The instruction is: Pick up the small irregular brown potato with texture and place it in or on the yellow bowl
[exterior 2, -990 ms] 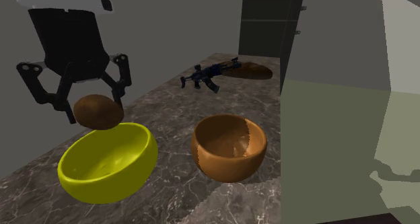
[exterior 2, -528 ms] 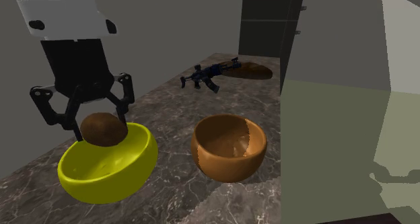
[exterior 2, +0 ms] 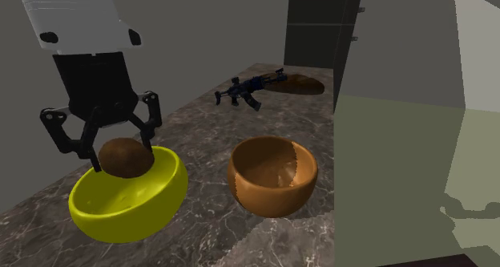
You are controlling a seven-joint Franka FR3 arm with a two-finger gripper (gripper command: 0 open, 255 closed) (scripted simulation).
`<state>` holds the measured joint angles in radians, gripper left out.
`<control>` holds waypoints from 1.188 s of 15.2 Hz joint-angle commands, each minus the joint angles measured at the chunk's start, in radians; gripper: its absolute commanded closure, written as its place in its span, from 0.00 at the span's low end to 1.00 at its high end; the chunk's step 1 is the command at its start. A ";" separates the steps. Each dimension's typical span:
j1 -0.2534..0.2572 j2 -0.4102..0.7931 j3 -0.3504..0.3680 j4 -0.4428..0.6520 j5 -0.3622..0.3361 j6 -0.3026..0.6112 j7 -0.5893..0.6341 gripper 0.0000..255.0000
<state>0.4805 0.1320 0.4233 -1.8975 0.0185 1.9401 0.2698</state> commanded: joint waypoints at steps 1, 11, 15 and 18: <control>0.000 0.000 0.000 0.000 0.000 0.000 0.000 0.00; -0.004 -0.016 -0.001 0.110 0.006 -0.124 -0.004 0.00; -0.004 -0.016 -0.001 0.110 0.006 -0.124 -0.004 0.00; -0.004 -0.016 -0.001 0.110 0.006 -0.124 -0.004 0.00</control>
